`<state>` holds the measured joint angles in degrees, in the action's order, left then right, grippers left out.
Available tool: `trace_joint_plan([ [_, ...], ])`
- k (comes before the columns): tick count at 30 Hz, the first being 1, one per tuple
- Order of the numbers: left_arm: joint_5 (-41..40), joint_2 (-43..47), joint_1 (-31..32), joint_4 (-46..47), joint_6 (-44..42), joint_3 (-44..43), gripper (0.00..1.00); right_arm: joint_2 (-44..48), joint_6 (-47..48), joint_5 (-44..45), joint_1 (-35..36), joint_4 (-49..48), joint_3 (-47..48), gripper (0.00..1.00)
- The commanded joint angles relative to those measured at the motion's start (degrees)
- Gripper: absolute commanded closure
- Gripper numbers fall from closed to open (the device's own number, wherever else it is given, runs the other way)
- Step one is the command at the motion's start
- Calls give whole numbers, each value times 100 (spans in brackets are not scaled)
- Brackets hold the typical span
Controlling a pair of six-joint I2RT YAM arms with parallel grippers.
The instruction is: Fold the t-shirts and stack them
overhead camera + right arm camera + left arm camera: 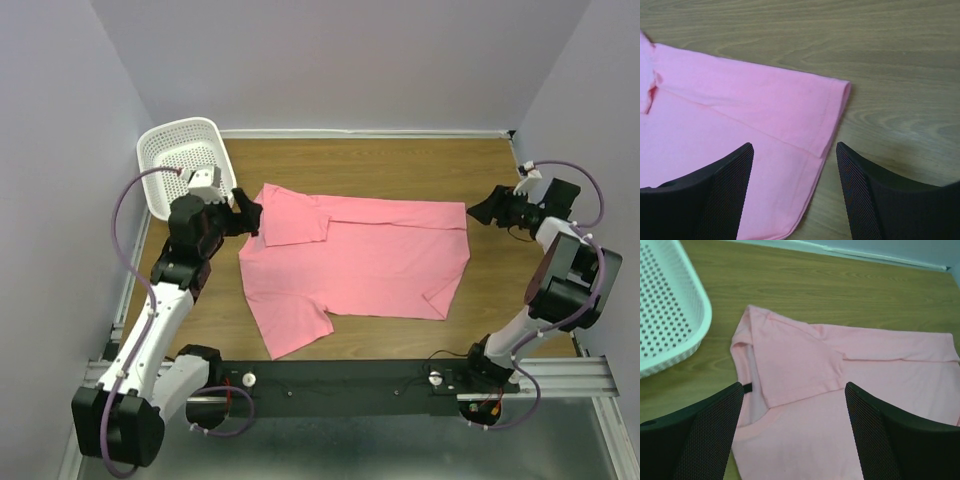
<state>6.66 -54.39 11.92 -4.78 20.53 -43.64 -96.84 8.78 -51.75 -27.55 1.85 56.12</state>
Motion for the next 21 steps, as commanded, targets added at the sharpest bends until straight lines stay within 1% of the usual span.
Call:
trace_joint_plan([
  [1,697,332,-357,250,672,760,11,-589,-165,815,-40,430,469,25],
  [2,645,437,-357,179,584,795,11,-921,-253,798,-40,518,688,25],
  [6,503,763,-357,-6,451,813,11,-1616,-315,858,109,747,1189,25],
  [10,451,1027,-357,73,460,866,11,-2075,-385,921,329,844,1402,26],
  [14,433,1071,-357,117,443,875,12,-2357,-482,1088,610,905,1586,28],
  [18,477,1088,-366,108,443,874,12,-2515,-570,1351,795,958,1718,35],
  [19,486,1097,-366,135,460,892,12,-2576,-596,1438,795,1054,1805,45],
  [21,521,1097,-366,170,486,910,12,-2586,-588,1570,786,1116,1850,53],
])
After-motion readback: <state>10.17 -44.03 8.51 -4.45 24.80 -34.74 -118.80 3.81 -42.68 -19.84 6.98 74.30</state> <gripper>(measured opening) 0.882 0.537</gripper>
